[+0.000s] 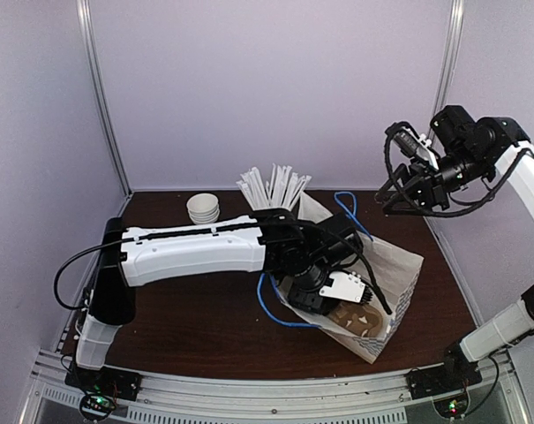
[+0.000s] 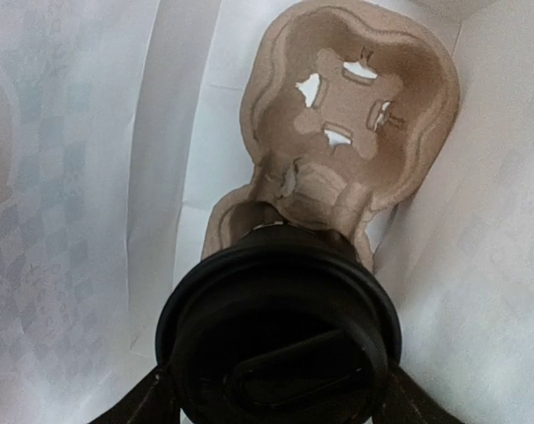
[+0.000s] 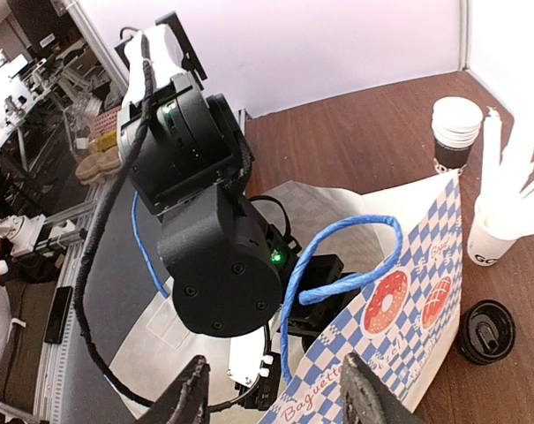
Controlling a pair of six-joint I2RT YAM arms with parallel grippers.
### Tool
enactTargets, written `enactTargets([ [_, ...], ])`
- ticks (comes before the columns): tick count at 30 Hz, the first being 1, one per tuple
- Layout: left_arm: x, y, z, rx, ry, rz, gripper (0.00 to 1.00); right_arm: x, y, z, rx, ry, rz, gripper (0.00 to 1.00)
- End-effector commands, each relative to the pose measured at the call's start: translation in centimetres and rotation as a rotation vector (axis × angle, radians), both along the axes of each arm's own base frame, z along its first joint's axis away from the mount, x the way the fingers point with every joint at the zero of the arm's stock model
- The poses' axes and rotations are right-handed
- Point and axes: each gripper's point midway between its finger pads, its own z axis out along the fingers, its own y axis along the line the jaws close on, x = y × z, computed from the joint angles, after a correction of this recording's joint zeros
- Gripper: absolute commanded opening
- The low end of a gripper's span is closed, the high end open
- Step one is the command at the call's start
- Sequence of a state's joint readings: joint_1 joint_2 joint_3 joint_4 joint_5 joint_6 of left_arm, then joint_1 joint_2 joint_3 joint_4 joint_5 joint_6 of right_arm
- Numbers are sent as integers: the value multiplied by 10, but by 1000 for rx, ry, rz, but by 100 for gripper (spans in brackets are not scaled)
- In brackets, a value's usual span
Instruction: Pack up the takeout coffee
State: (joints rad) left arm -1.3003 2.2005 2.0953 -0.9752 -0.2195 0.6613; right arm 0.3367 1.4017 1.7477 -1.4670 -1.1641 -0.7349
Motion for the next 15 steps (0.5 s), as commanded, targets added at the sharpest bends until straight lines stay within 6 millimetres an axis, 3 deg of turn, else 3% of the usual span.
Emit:
enactTargets([
  [1,-15,16,-32,109,153,25,35,0,-20,12,51,-23,-54,50],
  [6,-15,17,-33,119,223,51,35,32,-51,-18,44,25,-178,50],
  [12,-9,15,-37,93,317,94,35,85,-102,-90,-21,181,-335,49],
  [15,-1,12,-31,58,352,115,35,106,-122,-126,-73,287,-397,43],
])
